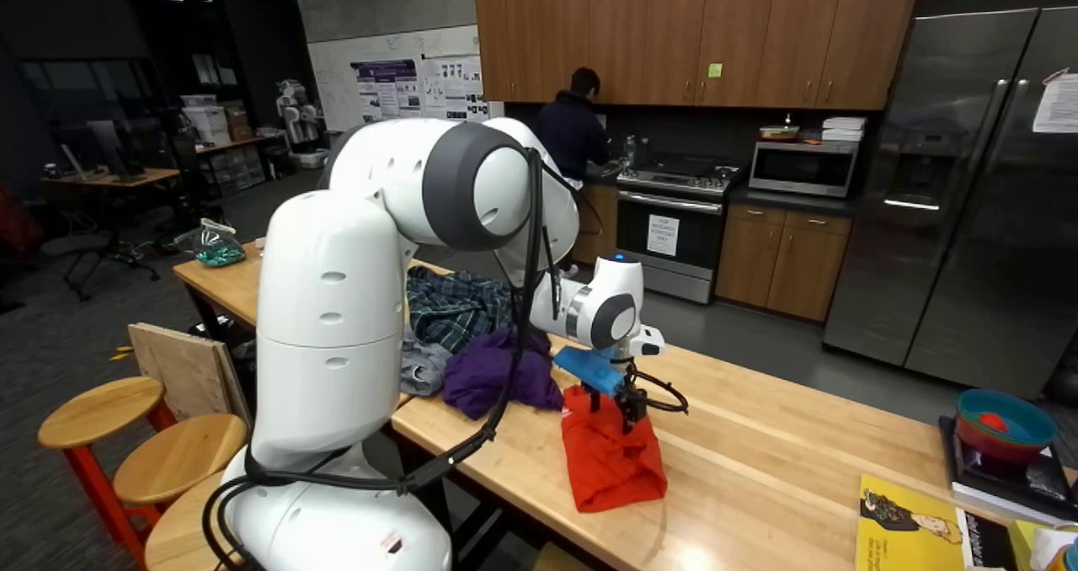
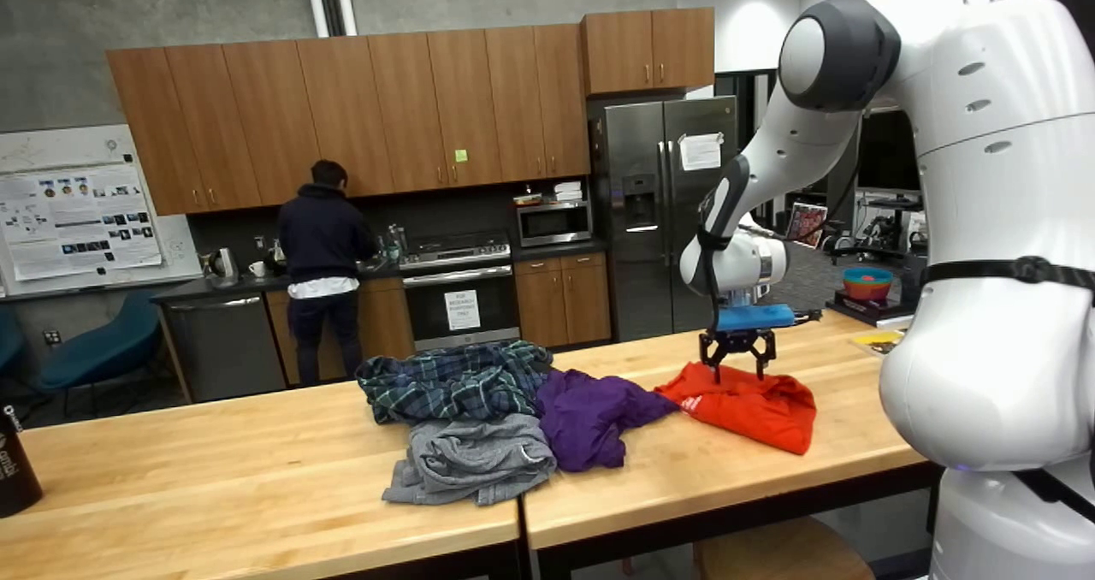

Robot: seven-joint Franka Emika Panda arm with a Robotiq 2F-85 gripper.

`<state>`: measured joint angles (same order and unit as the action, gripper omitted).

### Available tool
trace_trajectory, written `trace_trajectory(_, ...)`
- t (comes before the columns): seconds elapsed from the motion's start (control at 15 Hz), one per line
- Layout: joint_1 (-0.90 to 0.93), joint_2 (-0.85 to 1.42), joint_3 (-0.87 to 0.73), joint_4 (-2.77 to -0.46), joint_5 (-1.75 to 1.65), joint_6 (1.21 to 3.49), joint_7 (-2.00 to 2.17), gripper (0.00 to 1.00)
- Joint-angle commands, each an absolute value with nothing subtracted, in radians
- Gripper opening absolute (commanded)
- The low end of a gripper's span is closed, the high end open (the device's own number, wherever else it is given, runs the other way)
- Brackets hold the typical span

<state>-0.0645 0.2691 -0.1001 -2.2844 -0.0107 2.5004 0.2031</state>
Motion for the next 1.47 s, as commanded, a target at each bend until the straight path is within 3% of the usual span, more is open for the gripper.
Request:
trace_trajectory(0.0, -0.077, 0.254, -0.098, -2.294, 0.062, 2.490, 0.212, 0.87)
trace_trajectory(0.6, -0.098, 0.251, -0.100, -2.295, 0.194, 2.478, 0.211, 0.80)
trace_trajectory(1.4, -0.102, 0.241, -0.115, -2.304, 0.219, 2.470, 0.257, 0.83)
